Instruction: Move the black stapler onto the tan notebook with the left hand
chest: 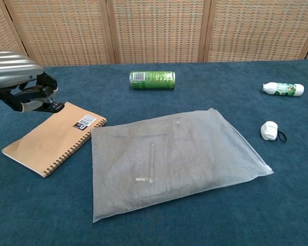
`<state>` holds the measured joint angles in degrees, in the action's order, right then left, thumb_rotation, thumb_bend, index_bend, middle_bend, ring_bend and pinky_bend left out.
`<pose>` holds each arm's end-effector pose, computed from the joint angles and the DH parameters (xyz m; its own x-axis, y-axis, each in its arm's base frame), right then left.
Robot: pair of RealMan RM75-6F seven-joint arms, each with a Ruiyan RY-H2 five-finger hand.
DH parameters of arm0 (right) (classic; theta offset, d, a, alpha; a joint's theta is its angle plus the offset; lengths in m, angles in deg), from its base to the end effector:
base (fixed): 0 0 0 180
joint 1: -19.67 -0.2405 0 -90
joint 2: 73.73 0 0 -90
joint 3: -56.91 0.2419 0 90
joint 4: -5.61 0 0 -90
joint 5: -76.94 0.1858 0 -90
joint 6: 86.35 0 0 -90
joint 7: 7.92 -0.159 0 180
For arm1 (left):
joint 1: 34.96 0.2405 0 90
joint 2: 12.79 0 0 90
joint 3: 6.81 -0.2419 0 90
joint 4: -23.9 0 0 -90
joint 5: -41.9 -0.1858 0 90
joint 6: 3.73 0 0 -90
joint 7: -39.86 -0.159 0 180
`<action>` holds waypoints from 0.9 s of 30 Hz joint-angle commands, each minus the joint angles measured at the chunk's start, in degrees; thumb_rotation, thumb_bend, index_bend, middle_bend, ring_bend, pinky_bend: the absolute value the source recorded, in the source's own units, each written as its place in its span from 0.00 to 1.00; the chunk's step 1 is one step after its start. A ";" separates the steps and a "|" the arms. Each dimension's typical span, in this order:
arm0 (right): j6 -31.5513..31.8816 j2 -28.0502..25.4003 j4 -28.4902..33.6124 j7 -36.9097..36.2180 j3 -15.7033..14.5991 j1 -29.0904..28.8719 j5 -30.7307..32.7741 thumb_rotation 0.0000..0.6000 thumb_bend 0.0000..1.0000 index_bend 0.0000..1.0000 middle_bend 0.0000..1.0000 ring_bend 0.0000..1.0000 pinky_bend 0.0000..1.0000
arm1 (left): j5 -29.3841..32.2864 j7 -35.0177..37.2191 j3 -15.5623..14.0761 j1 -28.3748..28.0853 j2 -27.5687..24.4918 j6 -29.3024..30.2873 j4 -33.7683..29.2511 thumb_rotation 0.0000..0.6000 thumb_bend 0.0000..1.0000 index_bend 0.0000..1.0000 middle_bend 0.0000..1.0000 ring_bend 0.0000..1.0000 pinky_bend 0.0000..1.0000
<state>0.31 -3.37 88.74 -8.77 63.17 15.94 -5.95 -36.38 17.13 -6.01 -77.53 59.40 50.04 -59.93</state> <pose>-0.3141 -0.1983 0.1733 0.4217 0.0803 0.9032 -0.9061 0.0764 0.4162 -0.1829 0.3438 0.0711 0.8121 0.0718 0.5791 0.5249 -0.5236 -0.6711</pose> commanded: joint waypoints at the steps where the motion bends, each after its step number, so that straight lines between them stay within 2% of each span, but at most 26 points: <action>1: 0.45 -0.29 0.39 -0.20 -0.08 0.22 -0.37 1.00 0.10 0.00 0.00 0.00 0.00 | -0.13 -1.14 -0.47 0.50 0.33 0.28 -0.30 1.00 0.51 0.68 0.54 0.40 0.50; 8: 2.06 -1.08 1.24 -1.09 -0.11 0.87 -1.30 1.00 0.10 0.00 0.00 0.00 0.00 | 0.53 -5.09 -1.87 1.47 3.69 -0.45 2.24 1.00 0.51 0.67 0.52 0.40 0.47; 12: 2.70 -1.32 1.58 -1.32 -0.13 1.07 -1.79 1.00 0.10 0.00 0.00 0.00 0.00 | 1.18 -6.74 -1.97 1.81 5.81 -0.65 4.49 1.00 0.51 0.63 0.48 0.40 0.42; 17: 2.72 -1.40 1.66 -1.47 -0.04 1.12 -1.73 1.00 0.10 0.00 0.00 0.00 0.00 | 1.59 -7.51 -2.09 1.87 7.71 -1.47 6.56 1.00 0.50 0.61 0.46 0.39 0.40; 22: 2.75 -1.45 1.74 -1.55 -0.01 1.14 -1.79 1.00 0.10 0.00 0.00 0.00 0.00 | 1.62 -8.02 -2.04 1.95 9.44 -1.70 8.29 1.00 0.50 0.57 0.41 0.35 0.35; 27: 2.93 -1.42 1.71 -1.62 0.03 1.19 -1.92 1.00 0.10 0.00 0.00 0.00 0.00 | 1.51 -8.40 -1.74 2.10 10.43 -1.31 8.93 1.00 0.48 0.51 0.28 0.24 0.25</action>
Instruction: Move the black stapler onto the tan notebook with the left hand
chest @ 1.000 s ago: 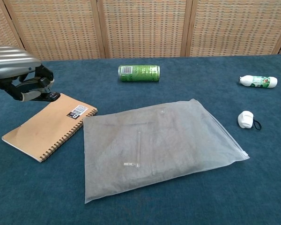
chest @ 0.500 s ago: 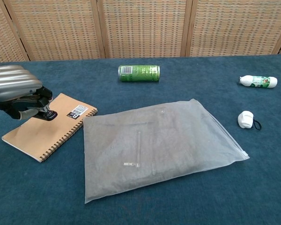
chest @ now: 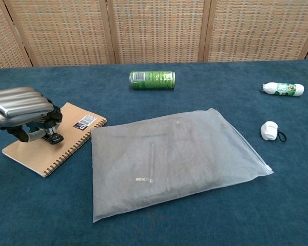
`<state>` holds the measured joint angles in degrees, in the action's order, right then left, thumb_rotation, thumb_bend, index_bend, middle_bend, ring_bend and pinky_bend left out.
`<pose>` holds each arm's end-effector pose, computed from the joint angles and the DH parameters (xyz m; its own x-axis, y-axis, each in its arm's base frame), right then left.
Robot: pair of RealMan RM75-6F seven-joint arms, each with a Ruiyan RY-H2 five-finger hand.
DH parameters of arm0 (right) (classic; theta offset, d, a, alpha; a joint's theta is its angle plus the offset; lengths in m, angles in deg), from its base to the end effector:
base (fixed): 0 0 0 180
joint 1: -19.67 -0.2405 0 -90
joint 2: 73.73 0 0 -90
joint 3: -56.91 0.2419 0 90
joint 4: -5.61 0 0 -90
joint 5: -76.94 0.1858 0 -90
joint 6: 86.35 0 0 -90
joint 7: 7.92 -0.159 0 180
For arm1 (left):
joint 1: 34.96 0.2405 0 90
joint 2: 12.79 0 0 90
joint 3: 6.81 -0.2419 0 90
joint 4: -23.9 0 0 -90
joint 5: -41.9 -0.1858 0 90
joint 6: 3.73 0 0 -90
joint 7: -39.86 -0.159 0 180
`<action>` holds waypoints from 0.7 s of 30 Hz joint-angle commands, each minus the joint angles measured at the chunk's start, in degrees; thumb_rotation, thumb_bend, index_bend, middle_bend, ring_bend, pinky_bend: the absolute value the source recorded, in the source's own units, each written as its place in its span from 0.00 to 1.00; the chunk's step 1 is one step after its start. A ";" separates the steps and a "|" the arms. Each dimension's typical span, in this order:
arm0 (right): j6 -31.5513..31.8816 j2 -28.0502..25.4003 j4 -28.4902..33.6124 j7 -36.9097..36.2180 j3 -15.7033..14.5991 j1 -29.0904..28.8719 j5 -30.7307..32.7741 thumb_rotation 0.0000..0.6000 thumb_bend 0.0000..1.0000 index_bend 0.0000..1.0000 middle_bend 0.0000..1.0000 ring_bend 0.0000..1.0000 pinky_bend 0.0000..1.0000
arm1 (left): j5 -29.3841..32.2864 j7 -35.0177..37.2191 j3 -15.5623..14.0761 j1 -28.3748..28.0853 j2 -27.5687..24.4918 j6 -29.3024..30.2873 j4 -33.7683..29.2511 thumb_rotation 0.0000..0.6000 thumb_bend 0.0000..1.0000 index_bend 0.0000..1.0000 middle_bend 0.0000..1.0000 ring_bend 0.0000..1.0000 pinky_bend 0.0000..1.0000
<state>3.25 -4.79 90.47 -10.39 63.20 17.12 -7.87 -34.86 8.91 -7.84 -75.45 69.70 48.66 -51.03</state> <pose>-0.3063 -0.1915 0.1833 0.3948 0.1241 0.9103 -0.9188 0.0544 0.3911 -0.2090 0.3333 0.0199 0.8784 0.0879 0.4698 0.4398 -0.5338 -0.7223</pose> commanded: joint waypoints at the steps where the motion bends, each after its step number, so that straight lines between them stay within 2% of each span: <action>1: -0.04 0.00 -0.02 -0.01 -0.01 0.01 0.01 1.00 0.10 0.00 0.00 0.00 0.00 | 0.02 -0.24 0.16 0.04 0.15 0.08 -0.04 1.00 0.47 0.49 0.27 0.24 0.25; 7: 0.19 -0.05 0.05 -0.05 0.02 0.09 -0.10 1.00 0.10 0.00 0.00 0.00 0.00 | 0.53 -0.50 0.26 0.15 -0.32 -0.27 -0.95 1.00 0.43 0.39 0.20 0.18 0.19; 14: 0.21 -0.13 0.27 0.04 0.00 0.08 -0.28 1.00 0.10 0.00 0.00 0.00 0.00 | 1.59 -1.16 0.47 0.43 -1.69 -0.45 -3.12 1.00 0.37 0.19 0.05 0.01 0.03; 16: 0.37 -0.15 0.35 0.05 -0.02 0.14 -0.39 1.00 0.10 0.00 0.00 0.00 0.00 | 1.78 -1.05 0.62 0.51 -2.10 -0.34 -3.76 1.00 0.34 0.13 0.01 0.00 0.00; 21: 0.38 -0.23 0.46 0.06 0.00 0.21 -0.31 1.00 0.10 0.00 0.00 0.00 0.00 | 1.48 0.70 1.33 1.17 -4.25 1.37 -6.88 1.00 0.30 0.07 0.00 0.00 0.00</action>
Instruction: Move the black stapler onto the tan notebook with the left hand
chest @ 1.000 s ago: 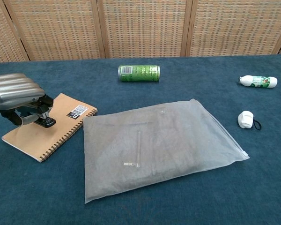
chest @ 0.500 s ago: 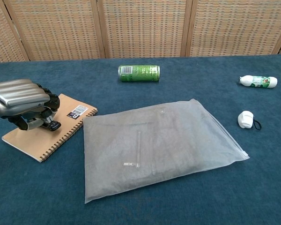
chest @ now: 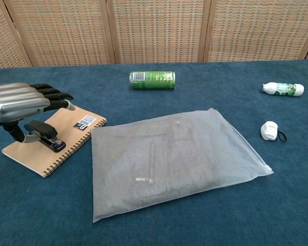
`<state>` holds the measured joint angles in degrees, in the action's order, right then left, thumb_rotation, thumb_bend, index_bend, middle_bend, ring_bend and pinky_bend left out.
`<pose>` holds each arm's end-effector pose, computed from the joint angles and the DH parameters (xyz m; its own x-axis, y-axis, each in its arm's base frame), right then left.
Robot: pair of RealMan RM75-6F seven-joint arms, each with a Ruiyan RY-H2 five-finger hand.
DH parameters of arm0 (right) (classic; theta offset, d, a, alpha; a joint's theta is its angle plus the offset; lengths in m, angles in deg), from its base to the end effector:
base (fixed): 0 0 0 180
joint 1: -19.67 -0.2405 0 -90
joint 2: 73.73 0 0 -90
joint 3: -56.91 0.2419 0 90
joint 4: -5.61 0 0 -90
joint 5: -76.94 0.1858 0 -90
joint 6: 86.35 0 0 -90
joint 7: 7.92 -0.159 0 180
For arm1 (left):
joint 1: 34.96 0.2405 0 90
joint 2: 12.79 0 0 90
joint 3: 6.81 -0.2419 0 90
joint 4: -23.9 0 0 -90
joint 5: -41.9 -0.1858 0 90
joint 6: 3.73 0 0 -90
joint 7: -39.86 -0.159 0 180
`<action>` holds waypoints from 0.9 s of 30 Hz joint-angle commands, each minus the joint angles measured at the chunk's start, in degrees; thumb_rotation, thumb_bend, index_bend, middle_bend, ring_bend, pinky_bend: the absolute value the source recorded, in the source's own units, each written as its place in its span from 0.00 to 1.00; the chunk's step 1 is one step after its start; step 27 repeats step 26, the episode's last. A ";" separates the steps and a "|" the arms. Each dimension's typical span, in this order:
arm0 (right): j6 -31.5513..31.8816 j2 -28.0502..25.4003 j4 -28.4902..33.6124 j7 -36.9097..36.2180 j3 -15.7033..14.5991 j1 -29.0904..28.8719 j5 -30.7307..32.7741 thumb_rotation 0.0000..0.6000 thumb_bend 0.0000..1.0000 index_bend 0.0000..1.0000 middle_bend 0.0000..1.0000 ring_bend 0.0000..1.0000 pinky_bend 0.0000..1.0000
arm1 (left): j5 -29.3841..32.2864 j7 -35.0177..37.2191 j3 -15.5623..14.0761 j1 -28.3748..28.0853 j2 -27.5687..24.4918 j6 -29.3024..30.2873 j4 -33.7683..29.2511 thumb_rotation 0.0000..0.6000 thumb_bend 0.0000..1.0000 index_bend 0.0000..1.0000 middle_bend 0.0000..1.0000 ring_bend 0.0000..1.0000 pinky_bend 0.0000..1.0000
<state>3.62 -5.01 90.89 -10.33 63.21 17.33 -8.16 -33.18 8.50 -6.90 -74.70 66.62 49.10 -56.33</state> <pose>-0.3049 -0.1903 0.1844 0.3930 0.1289 0.9104 -0.9195 0.0517 0.3896 -0.2038 0.3281 0.0319 0.8536 0.1141 0.5082 0.4880 -0.5161 -0.7039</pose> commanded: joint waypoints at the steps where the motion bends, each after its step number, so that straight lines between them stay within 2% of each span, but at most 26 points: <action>1: 0.04 -0.04 0.07 0.02 -0.01 0.01 -0.08 1.00 0.10 0.00 0.00 0.00 0.00 | -0.41 1.62 0.49 0.62 -1.72 1.38 -2.39 1.00 0.29 0.06 0.00 0.00 0.00; 4: 0.04 -0.12 0.22 0.17 -0.07 0.04 -0.15 1.00 0.10 0.00 0.00 0.00 0.00 | -0.96 2.68 0.64 1.65 -4.06 3.39 -5.80 1.00 0.26 0.02 0.00 0.00 0.00; 7: 0.17 -0.40 0.72 0.41 -0.18 0.13 -0.38 1.00 0.10 0.00 0.00 0.00 0.00 | -0.24 2.85 0.57 4.13 -8.29 6.94 -12.54 1.00 0.25 0.00 0.00 0.00 0.00; 9: 0.54 -0.54 1.07 0.73 -0.34 0.16 -1.00 1.00 0.10 0.00 0.00 0.00 0.00 | 0.10 2.93 0.45 6.92 -10.46 11.34 -16.82 1.00 0.25 0.00 0.00 0.00 0.00; 11: 0.74 -0.65 1.52 1.37 -0.63 0.16 -1.68 1.00 0.10 0.00 0.00 0.00 0.00 | -0.52 4.33 0.19 11.26 -11.13 18.43 -19.99 1.00 0.25 0.00 0.00 0.00 0.00; 14: 0.67 -0.82 2.30 2.30 -1.01 0.12 -2.30 1.00 0.10 0.00 0.00 0.00 0.00 | -2.00 5.53 -0.78 15.89 -10.84 25.19 -20.61 1.00 0.25 0.00 0.00 0.00 0.00; 17: 0.67 -0.91 2.88 3.17 -1.28 0.10 -2.77 1.00 0.10 0.00 0.00 0.00 0.00 | -3.48 6.26 -2.01 19.14 -10.98 29.11 -20.64 1.00 0.25 0.00 0.00 0.00 0.00; 27: 0.55 -0.93 3.57 5.32 -1.73 0.07 -3.37 1.00 0.10 0.00 0.00 0.00 0.00 | -8.65 10.09 -4.74 26.18 -11.95 36.39 -19.42 1.00 0.24 0.00 0.00 0.00 0.00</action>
